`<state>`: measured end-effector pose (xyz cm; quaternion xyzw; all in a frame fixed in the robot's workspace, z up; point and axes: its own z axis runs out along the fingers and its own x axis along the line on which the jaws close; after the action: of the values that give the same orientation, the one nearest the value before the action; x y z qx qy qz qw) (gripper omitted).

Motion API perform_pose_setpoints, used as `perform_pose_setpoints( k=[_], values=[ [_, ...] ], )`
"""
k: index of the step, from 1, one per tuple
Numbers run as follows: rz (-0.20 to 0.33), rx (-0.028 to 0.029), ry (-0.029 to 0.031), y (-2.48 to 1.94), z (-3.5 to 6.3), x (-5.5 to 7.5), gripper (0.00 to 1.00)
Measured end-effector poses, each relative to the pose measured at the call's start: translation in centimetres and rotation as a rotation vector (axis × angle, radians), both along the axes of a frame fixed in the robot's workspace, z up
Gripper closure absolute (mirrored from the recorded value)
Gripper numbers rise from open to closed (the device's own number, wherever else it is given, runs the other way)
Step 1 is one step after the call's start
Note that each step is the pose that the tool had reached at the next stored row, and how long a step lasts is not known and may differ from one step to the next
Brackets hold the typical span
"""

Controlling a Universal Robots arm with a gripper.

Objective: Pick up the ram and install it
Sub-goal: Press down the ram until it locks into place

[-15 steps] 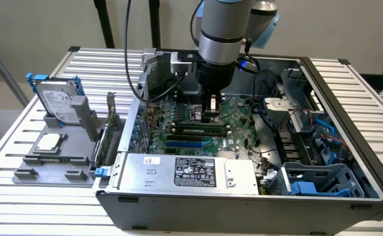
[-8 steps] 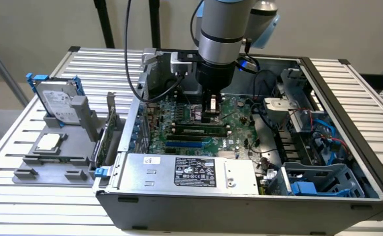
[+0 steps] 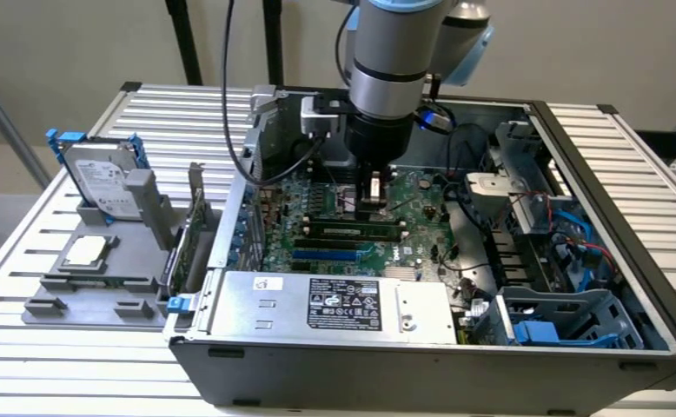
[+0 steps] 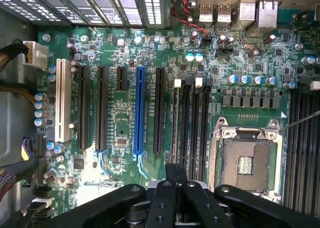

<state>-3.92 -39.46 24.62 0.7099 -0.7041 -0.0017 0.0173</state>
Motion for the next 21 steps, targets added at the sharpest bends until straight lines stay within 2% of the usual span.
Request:
perform_pose_setpoints(
  k=[6,13,18,21],
  values=[
    [0.0,-0.0052,-0.0011,0.09,-0.89,-0.3,0.89],
    [0.0,-0.0079,-0.0025,0.15,-1.69,-0.3,0.89],
    [0.0,-0.0074,-0.0034,0.16,-2.23,-0.3,0.89],
    [0.0,-0.0065,-0.0037,0.17,-1.95,-0.3,0.89]
  ],
)
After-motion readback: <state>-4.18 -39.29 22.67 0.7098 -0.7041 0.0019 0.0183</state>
